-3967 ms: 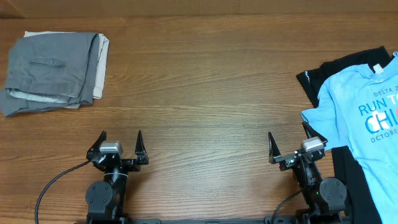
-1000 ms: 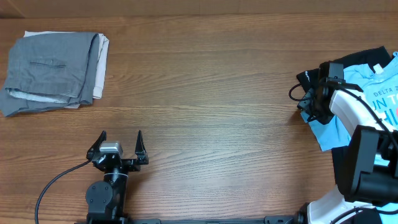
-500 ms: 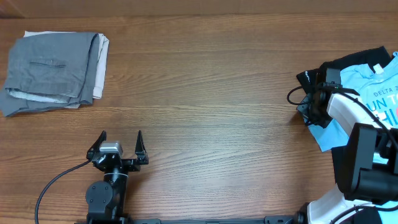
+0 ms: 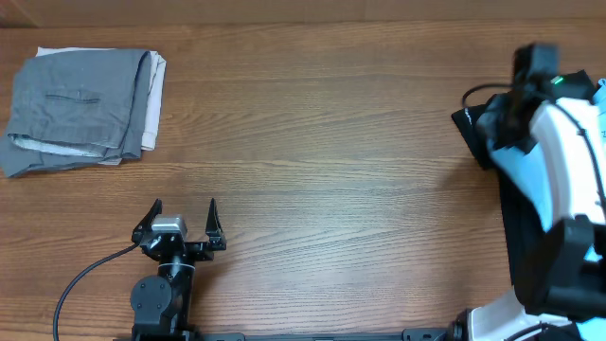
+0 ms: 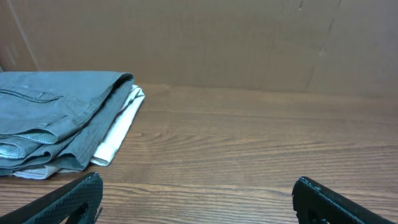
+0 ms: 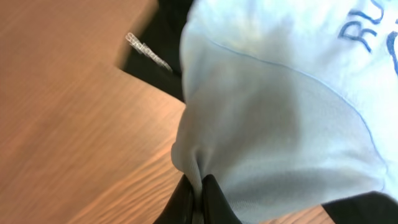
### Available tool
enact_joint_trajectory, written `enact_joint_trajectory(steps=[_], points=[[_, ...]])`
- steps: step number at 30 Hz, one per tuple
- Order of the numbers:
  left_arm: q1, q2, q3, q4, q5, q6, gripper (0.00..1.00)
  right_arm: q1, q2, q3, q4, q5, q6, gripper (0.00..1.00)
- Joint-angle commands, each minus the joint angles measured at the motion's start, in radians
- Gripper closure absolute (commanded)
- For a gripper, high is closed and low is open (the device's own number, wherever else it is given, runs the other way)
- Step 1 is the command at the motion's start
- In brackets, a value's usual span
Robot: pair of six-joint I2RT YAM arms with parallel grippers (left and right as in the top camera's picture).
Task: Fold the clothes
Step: 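Drag the blue t-shirt with the right gripper leftward to table center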
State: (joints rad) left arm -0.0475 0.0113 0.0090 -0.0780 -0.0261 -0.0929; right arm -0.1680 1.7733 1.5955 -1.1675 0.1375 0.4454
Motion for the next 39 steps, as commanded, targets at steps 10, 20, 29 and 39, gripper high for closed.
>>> enact_joint_trajectory(steps=[10,20,29,39], points=[[-0.006,-0.006,-0.003,0.002,0.009,0.026,0.0,0.293,-0.051,0.288,-0.119,-0.455,0.006,0.96],[-0.006,-0.006,-0.003,0.002,0.009,0.026,0.0,0.808,0.102,0.288,0.212,-0.408,0.113,0.92],[-0.006,-0.006,-0.003,0.002,0.009,0.026,0.0,1.004,0.298,0.288,0.381,-0.401,0.105,0.92],[-0.006,-0.006,-0.003,0.002,0.009,0.026,0.0,0.972,0.261,0.292,0.353,-0.483,0.018,0.28]])
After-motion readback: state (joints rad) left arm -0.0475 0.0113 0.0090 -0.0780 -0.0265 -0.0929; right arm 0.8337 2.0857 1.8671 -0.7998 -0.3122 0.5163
